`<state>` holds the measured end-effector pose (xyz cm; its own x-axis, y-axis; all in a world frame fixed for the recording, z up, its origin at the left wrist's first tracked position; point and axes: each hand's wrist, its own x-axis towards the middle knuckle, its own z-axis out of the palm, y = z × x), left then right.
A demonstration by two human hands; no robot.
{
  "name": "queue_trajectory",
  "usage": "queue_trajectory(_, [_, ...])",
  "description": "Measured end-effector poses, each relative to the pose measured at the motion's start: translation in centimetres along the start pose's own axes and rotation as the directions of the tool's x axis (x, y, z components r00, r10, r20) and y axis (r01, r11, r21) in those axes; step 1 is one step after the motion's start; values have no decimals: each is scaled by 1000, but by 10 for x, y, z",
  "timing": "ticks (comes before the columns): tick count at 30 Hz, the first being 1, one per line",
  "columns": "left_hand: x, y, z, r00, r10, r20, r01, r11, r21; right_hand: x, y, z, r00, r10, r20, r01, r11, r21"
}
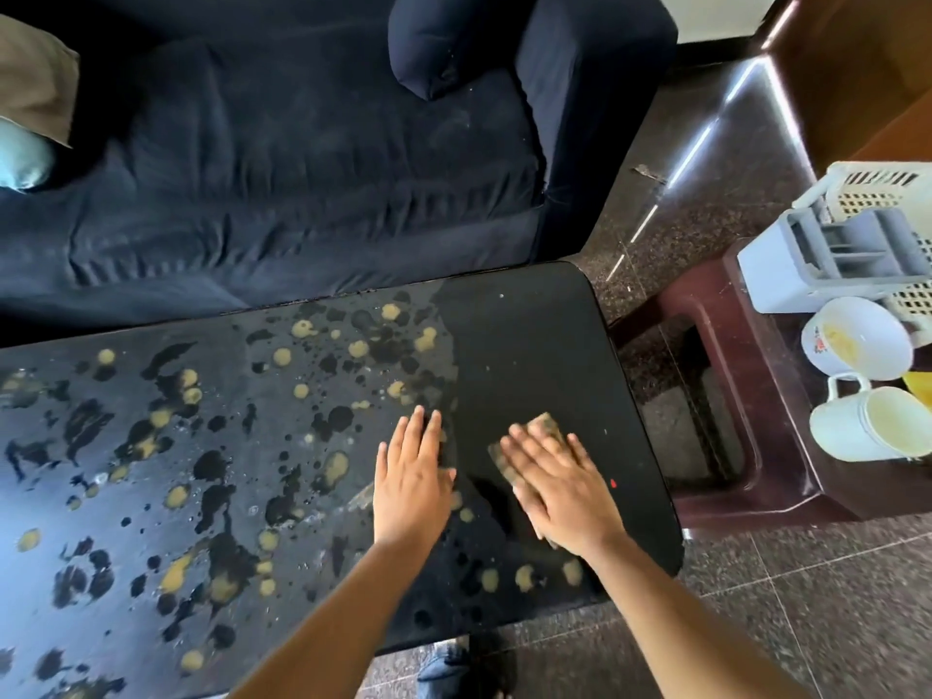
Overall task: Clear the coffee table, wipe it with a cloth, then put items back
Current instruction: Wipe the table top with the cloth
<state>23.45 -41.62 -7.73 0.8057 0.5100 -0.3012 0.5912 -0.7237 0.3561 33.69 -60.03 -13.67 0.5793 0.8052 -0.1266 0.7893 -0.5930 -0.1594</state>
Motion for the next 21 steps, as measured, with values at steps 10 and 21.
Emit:
queue_trajectory(10, [-74, -18, 25, 989, -135, 53, 130, 988, 86, -28, -12, 2, 965, -258, 49, 259, 965, -29])
queue_trajectory(21, [-64, -10, 23, 969, -183, 168, 143, 964, 222, -56, -32, 7, 960, -279, 25, 280, 960, -28])
